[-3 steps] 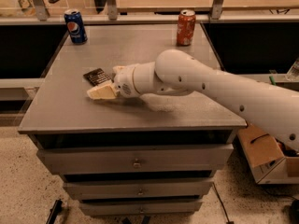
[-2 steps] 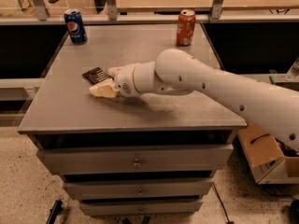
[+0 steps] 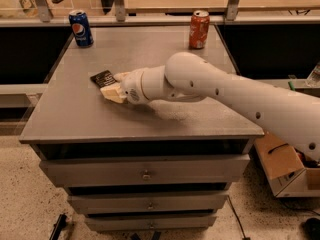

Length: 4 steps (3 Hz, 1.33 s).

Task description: Move rxbar chocolate near pepsi can

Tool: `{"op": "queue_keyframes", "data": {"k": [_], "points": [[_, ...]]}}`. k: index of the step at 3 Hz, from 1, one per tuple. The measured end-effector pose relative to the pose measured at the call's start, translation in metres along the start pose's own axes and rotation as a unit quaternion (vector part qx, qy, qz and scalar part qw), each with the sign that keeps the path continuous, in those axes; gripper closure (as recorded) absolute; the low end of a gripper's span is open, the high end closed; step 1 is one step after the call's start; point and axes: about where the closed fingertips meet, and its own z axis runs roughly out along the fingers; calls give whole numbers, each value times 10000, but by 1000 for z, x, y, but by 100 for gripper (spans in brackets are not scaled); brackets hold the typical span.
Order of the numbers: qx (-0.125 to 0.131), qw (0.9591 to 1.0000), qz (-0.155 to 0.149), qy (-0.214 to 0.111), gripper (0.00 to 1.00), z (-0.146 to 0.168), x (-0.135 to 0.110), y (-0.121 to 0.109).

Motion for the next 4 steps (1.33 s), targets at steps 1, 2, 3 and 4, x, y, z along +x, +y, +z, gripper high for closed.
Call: {"op": "queue_keyframes", "data": {"k": [1, 2, 3, 4], "points": [[-77, 9997, -180, -177, 100, 2, -14, -4], [-263, 9979, -380, -454, 100, 5, -35, -11], [-388, 9949, -596, -719, 100, 7, -54, -26], [-457, 9929, -731, -821, 100, 11, -65, -43]]}}
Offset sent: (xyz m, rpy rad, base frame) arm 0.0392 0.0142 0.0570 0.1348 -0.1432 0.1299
